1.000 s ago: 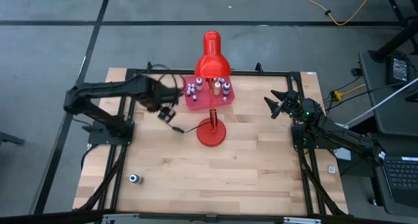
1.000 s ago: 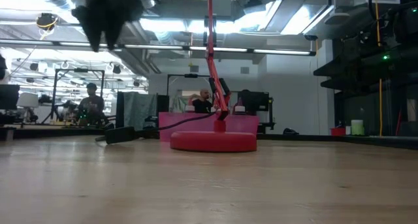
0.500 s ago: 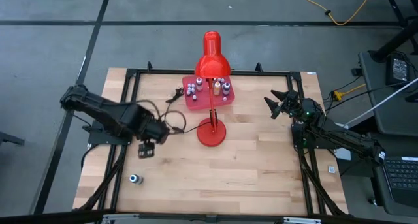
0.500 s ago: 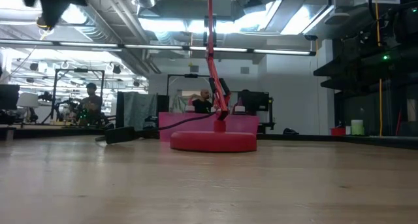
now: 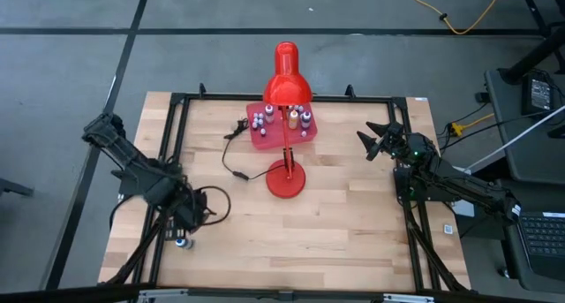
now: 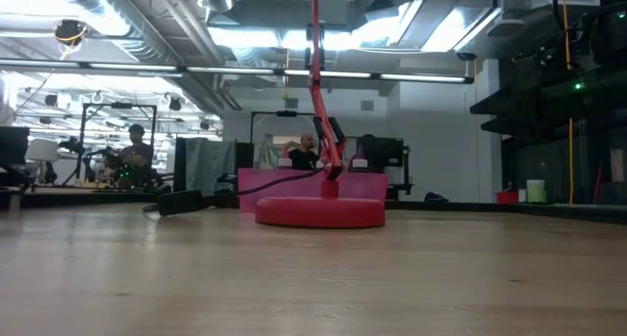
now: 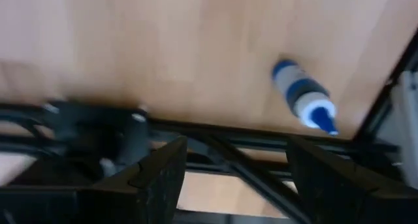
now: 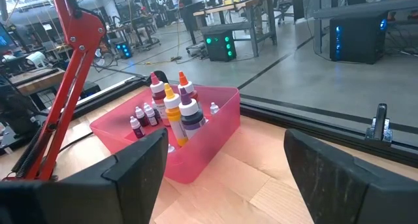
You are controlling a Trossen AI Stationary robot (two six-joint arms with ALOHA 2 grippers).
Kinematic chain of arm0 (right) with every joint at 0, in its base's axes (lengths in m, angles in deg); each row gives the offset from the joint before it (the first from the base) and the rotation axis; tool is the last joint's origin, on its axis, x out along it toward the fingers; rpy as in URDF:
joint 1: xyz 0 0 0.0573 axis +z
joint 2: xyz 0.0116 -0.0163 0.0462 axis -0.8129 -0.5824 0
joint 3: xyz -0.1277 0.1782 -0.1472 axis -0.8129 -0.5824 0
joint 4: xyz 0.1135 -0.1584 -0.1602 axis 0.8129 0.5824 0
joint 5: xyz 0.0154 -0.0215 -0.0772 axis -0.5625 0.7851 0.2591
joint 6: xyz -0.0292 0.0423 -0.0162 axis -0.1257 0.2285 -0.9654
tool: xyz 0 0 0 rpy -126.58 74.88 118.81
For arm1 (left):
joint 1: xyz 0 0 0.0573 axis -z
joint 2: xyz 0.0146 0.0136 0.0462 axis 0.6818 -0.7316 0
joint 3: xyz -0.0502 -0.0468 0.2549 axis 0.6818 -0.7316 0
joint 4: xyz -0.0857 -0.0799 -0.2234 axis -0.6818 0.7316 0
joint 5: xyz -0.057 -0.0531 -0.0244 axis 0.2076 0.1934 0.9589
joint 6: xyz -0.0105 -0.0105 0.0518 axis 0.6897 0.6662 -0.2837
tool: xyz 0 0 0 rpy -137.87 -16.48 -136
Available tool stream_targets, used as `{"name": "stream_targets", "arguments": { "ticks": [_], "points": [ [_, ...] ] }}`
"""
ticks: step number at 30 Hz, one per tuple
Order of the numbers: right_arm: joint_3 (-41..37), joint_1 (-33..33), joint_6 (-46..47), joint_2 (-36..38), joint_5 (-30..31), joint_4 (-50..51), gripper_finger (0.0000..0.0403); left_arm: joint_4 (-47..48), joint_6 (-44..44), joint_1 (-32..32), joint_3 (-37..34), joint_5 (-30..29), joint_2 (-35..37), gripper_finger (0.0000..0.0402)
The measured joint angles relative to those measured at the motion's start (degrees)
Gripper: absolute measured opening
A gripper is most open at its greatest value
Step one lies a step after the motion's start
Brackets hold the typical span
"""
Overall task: Pick & Place food coloring
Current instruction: Put the large blue food coloring bottle into the red bin
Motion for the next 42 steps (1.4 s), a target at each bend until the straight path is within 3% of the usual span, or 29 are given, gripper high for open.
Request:
{"name": "stream_targets", "arguments": {
  "ticks": [8, 18, 30, 36, 42],
  "points": [
    [0.00, -0.01, -0.03, -0.01, 0.00, 0.00, 0.0306, -12.12, 18.51, 7.48, -4.57, 1.46, 0.00, 0.0247],
    [0.00, -0.01, -0.02, -0.01, 0.00, 0.01, 0.0306, -14.45, 32.09, 11.65, -6.15, 0.31, -4.28, 0.0239],
    [0.00, 0.00, 0.04, -0.02, 0.00, 0.02, 0.0306, -20.31, 33.58, 13.52, -6.15, 0.87, -12.27, 0.0233],
    [0.00, -0.01, 0.02, -0.02, 0.00, 0.00, 0.0306, -20.30, 33.45, 13.91, -6.15, -0.03, -12.76, 0.0225],
    [0.00, -0.02, -0.02, -0.02, 0.00, 0.00, 0.0306, -19.84, 32.25, 14.22, -6.15, -0.01, -12.76, 0.0184]
  ]
}}
